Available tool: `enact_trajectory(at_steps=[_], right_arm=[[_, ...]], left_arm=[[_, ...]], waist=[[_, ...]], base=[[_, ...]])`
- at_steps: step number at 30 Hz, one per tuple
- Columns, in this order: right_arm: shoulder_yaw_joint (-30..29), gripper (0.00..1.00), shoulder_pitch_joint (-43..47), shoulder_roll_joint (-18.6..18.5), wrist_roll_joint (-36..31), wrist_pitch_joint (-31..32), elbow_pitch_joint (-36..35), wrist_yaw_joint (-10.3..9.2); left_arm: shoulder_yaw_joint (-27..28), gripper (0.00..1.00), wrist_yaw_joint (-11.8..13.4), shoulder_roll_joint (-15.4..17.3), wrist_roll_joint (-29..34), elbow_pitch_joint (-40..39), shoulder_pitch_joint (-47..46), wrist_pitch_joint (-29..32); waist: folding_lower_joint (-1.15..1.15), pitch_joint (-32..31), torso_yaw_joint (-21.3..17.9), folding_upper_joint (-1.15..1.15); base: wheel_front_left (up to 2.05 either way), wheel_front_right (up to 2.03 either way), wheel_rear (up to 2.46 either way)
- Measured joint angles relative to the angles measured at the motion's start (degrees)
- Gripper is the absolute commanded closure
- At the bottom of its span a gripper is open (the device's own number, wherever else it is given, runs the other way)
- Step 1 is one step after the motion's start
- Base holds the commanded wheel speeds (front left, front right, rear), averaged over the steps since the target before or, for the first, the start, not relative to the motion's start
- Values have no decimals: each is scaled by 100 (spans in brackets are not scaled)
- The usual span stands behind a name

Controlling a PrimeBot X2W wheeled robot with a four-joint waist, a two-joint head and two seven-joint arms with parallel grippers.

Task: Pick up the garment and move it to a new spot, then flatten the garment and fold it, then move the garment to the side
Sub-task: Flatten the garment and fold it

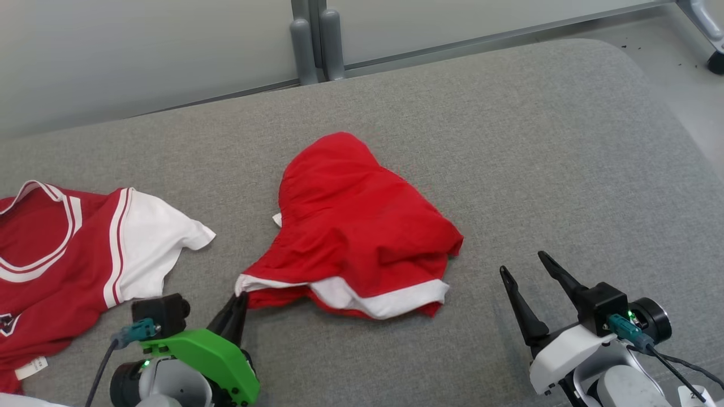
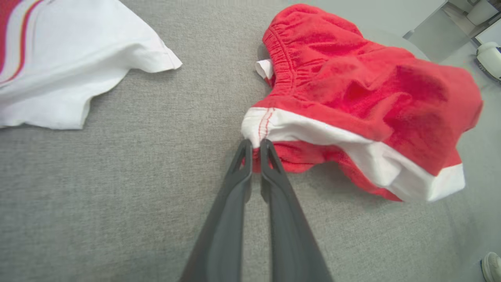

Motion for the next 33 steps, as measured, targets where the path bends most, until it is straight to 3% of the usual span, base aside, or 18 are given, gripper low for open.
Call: enact_trajectory(at_steps=[13, 27, 28, 29, 30, 33], right_arm=[[-24, 0, 381, -7, -52, 337, -455, 0], [-178, 0, 511, -29, -53, 403, -547, 0], [-188, 0, 511, -35, -53, 404, -550, 0], [-197, 0, 512, -42, -53, 405, -558, 0], [-214, 0, 515, -43, -54, 404, -570, 0], [-258, 0, 524, -44, -77, 405, -599, 0]], left_arm=[[75, 100, 400, 539, 260, -153, 398, 45], [176, 100, 650, 740, 11, -699, 1143, 154], [197, 82, 673, 738, -13, -713, 1173, 126], [220, 53, 675, 735, -19, -722, 1190, 78], [248, 0, 675, 714, -32, -738, 1200, 30], [260, 0, 665, 635, -68, -742, 1209, -87]], waist=[[0, -156, 64, 0], [0, -129, 206, 0], [0, -142, 217, 0], [0, -157, 224, 0], [0, -170, 234, 0], [0, -200, 266, 0]], base=[[0, 0, 0], [0, 0, 0], [0, 0, 0], [0, 0, 0], [0, 0, 0], [0, 0, 0]])
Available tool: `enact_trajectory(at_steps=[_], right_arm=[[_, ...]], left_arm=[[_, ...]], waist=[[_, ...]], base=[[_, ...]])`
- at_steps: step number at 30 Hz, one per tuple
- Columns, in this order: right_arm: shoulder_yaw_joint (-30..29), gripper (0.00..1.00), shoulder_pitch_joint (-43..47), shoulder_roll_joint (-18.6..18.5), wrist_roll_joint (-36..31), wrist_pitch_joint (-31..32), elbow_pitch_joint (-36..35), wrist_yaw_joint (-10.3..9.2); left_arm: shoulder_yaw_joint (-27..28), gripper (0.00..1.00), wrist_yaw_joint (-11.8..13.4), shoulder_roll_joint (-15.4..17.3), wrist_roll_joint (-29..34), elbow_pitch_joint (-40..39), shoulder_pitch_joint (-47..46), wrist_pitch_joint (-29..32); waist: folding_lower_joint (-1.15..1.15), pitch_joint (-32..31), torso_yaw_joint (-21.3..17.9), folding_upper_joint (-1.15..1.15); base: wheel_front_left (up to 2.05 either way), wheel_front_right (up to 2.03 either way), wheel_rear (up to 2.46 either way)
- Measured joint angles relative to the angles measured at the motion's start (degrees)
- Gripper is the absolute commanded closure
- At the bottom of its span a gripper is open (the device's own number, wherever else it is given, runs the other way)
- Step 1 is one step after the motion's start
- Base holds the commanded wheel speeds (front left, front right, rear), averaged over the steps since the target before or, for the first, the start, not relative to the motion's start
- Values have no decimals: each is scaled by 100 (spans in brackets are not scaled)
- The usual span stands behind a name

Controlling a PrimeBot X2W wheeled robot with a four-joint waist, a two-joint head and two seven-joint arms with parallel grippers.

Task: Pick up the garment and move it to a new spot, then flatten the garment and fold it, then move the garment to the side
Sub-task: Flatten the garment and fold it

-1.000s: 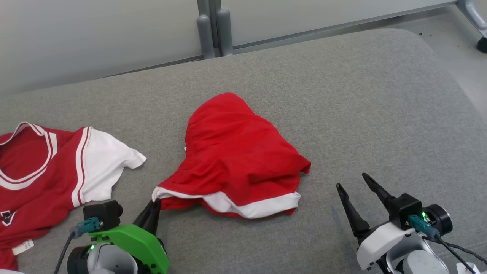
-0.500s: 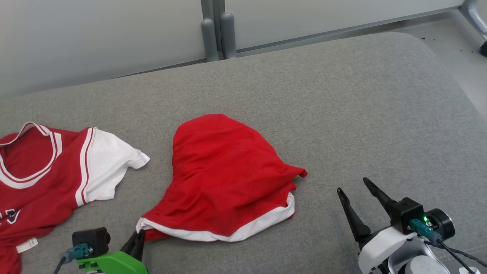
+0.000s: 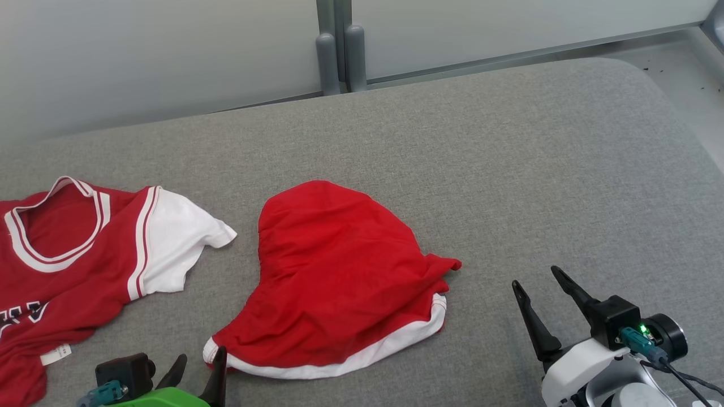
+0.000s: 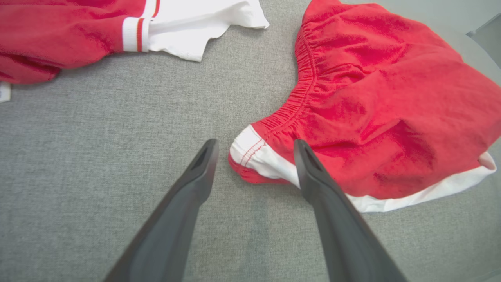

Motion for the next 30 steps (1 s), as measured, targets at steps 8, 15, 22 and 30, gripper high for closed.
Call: enact_trajectory(at_steps=[8, 15, 22, 30], right_arm=[[-220, 0, 241, 10, -19, -64, -179, 0], [-372, 0, 466, 51, -127, -260, -254, 0], [-314, 0, 444, 141, -226, -533, -27, 0], [-513, 0, 187, 381, -350, -636, 99, 0]], left_arm=[[55, 0, -58, -81, 202, 93, 108, -578], [213, 0, -109, -177, 270, 312, 219, -1181], [399, 0, -459, -236, 550, 684, -7, -1730], [1006, 0, -750, -455, 1235, 1224, -230, -1847]], waist=[[0, -174, 60, 0], [0, -263, 239, 0], [0, -335, 476, 0], [0, -446, 749, 0]], base=[[0, 0, 0], [0, 0, 0], [0, 0, 0], [0, 0, 0]])
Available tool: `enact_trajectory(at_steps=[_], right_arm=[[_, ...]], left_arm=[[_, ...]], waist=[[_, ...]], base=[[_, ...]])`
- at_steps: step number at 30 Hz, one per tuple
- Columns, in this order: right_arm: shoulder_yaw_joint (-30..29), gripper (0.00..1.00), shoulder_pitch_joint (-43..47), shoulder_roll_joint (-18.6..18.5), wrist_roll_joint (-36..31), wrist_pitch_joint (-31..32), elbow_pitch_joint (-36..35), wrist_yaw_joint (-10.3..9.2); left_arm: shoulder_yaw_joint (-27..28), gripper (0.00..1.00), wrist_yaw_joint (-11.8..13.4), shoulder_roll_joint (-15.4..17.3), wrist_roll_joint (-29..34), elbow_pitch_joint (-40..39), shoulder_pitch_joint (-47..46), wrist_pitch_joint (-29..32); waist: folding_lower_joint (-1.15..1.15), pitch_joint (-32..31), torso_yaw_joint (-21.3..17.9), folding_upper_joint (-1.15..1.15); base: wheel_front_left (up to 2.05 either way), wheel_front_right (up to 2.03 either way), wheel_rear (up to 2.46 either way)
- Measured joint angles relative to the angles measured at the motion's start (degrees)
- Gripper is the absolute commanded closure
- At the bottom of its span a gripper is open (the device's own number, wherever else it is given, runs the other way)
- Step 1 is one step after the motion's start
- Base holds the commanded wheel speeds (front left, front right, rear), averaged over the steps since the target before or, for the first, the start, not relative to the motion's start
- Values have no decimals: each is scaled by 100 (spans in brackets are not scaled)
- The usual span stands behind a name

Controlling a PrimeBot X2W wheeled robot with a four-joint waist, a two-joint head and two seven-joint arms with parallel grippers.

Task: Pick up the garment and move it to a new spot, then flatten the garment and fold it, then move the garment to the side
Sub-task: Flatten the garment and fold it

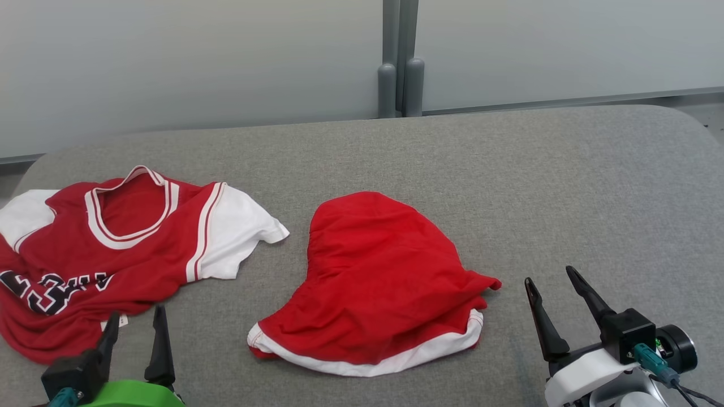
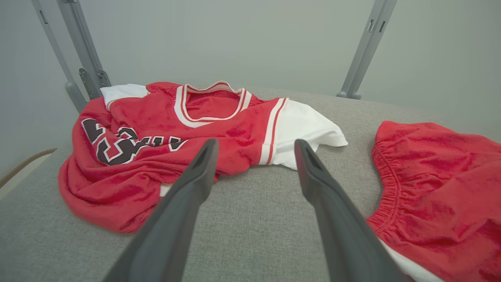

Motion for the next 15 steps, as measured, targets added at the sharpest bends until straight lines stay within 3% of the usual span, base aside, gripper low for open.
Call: enact_trajectory(at_steps=[8, 15], right_arm=[[-218, 0, 80, 149, -114, -4, -55, 0], [-454, 0, 143, 213, -149, -4, -235, 0]], left_arm=[[766, 0, -566, -555, 851, 257, 199, -7], [1540, 0, -1425, -850, 1459, 214, 494, -7]], waist=[[0, -141, 103, 0], [0, -150, -11, 0]], base=[[0, 0, 0], [0, 0, 0]])
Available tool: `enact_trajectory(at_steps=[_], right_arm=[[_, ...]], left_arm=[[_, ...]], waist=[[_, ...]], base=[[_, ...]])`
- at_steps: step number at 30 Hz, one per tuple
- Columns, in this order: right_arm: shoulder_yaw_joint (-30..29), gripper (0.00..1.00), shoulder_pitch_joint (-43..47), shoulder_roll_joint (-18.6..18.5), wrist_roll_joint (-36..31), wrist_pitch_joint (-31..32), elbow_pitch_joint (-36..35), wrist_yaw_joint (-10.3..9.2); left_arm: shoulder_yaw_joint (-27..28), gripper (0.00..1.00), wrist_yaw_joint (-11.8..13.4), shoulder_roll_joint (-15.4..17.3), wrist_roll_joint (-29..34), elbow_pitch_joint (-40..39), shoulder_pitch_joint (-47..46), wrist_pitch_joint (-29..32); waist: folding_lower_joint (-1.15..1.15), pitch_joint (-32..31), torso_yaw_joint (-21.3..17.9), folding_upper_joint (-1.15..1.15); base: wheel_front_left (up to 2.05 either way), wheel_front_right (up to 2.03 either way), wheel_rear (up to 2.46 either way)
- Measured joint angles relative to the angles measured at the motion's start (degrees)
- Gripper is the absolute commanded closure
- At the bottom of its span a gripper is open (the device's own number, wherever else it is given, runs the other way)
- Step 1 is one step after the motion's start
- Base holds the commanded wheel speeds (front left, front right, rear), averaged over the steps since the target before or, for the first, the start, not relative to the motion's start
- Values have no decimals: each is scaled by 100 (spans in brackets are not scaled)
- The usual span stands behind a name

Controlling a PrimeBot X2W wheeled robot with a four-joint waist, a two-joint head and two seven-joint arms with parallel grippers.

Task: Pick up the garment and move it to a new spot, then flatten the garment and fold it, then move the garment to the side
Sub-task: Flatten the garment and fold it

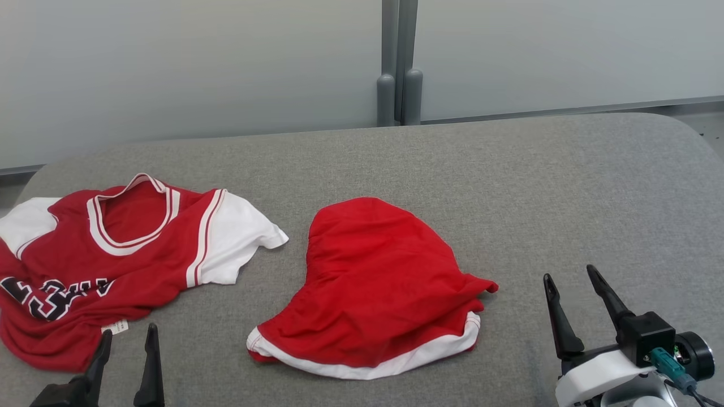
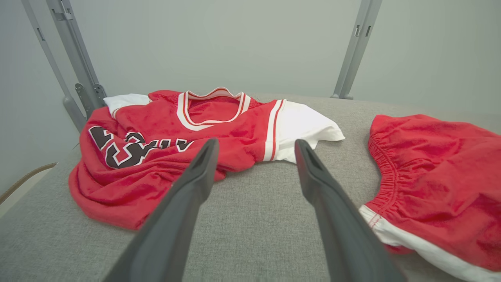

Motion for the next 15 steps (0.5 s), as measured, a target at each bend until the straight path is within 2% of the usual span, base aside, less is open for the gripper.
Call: enact_trajectory(at_steps=[4, 7, 15], right_arm=[[36, 0, 62, 22, -1, 0, 26, 0], [7, 0, 72, 35, 2, 0, 36, 0], [1, 0, 72, 58, 2, 0, 83, 0]], left_arm=[[321, 0, -327, -177, 199, 165, 88, -1], [557, 0, -423, -294, 344, 213, 97, -1], [672, 0, -548, -470, 619, 335, 97, -1]], waist=[[0, 36, -11, 0], [0, 55, -19, 0], [0, 64, -26, 0]], base=[[0, 0, 0], [0, 0, 0], [0, 0, 0]])
